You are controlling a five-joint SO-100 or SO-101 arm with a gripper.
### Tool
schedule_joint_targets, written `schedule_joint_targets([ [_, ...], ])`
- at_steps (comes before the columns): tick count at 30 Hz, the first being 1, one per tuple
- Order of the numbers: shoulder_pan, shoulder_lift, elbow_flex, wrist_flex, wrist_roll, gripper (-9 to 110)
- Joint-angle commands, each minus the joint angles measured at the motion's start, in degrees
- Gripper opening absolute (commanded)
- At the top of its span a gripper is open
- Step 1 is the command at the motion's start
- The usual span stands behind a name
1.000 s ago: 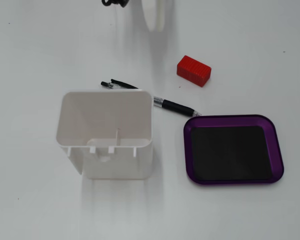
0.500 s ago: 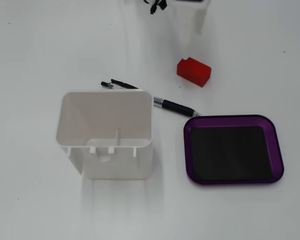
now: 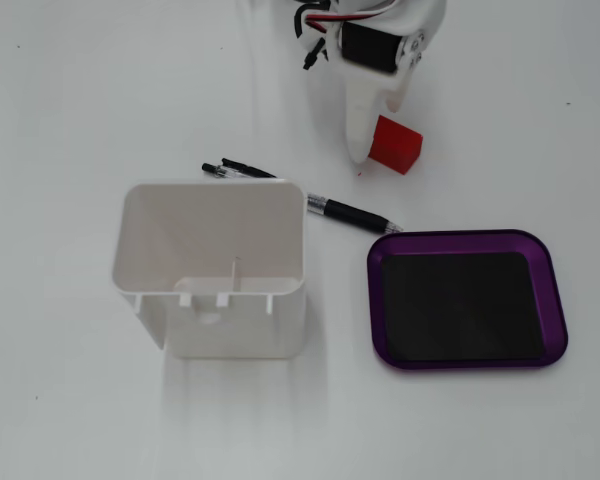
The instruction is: Pick up the cube and place it in the box.
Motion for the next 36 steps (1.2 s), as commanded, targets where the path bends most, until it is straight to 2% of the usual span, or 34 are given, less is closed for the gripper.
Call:
schedule_joint_targets([
  [1, 0.3, -0.4, -1.8, -0.3, 1.0, 22],
  [12, 0.0, -1.1, -1.7, -0.4, 1.1, 22],
  [20, -5.4, -1.1, -1.7, -0.4, 1.1, 22],
  [36, -4.9, -1.2, -1.7, -0.4, 0.6, 22],
])
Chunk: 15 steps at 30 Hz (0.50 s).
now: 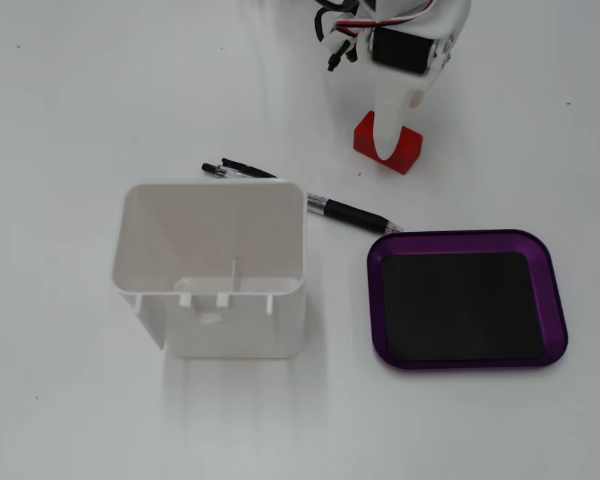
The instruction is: Pick up the cube and place it in the box.
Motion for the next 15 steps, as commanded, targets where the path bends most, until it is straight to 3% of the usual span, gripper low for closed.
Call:
schedule_joint_targets([
  [1, 0.0, 0.3, -1.7, -0.2, 0.0, 22],
  [15, -0.2, -7.1, -2.5, -0.9, 0.4, 22],
])
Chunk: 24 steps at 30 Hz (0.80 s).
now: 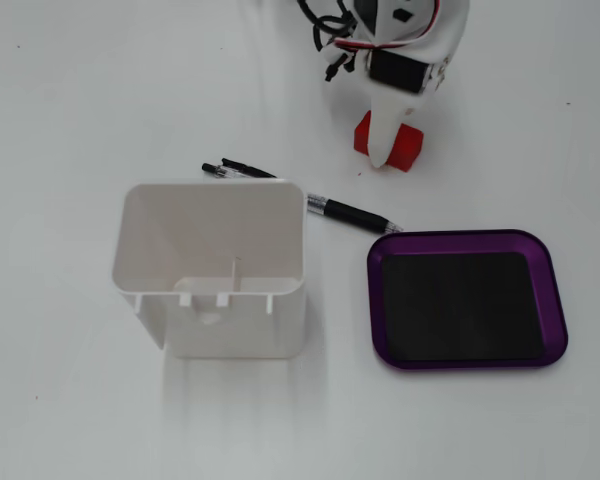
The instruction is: Pick up the cube and place it in the box.
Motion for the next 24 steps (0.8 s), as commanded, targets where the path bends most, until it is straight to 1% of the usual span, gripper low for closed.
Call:
schedule_joint_targets([
  [1, -0.2, -0.3, -1.9, -0.2, 0.4, 22],
  [4, -0.2, -0.3, -1.9, -0.2, 0.4, 19],
  [6, -0.2, -0.3, -1.9, 0.6, 0.4, 12],
  [8, -0.2, -0.3, -2.0, 1.4, 0.0, 1],
  [9, -0.2, -0.3, -2.0, 1.4, -0.1, -1],
  [12, -0.2, -0.1, -2.1, 1.8, -0.5, 0],
  [15, -0.4, 0.9, -2.5, 1.8, -6.2, -1],
  [18, -0.5, 5.5, -4.6, 2.5, -10.6, -1],
  [24, -0.1, 16.9, -17.4, 3.3, -20.7, -1],
])
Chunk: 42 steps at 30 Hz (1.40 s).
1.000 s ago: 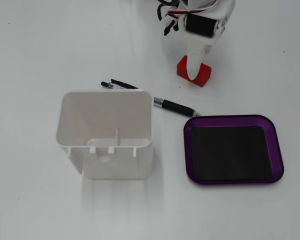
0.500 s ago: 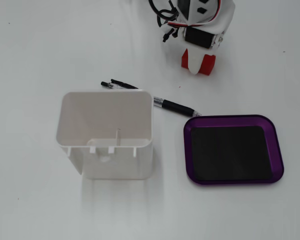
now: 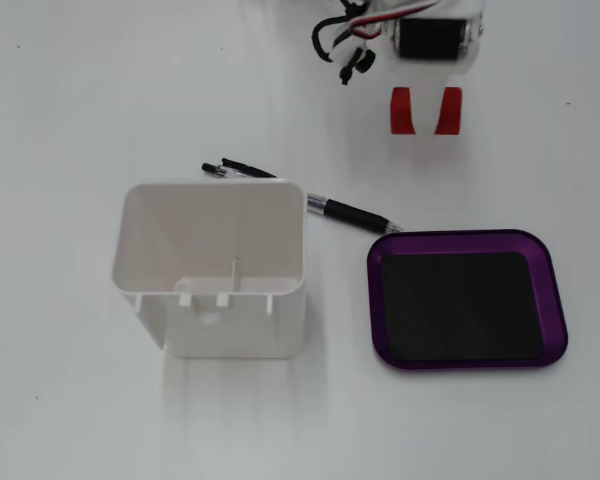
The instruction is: Pick up the cube and place it in the box.
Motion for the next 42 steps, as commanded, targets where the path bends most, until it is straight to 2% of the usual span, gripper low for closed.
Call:
schedule_joint_targets([
  [1, 0.0, 8.7, -9.5, -0.1, -6.2, -1],
  [9, -0.1, 2.7, -17.2, -13.5, -15.7, -1],
  [17, -0.6, -13.2, -17.5, -27.1, -20.2, -1],
  [25, -0.1, -23.6, -17.7, -29.7, -25.3, -1],
  [36, 0.4, -25.4, -17.7, -32.8, -29.7, 0],
  [42, 2.9, -24.8, -17.7, -32.4, -29.7, 11],
])
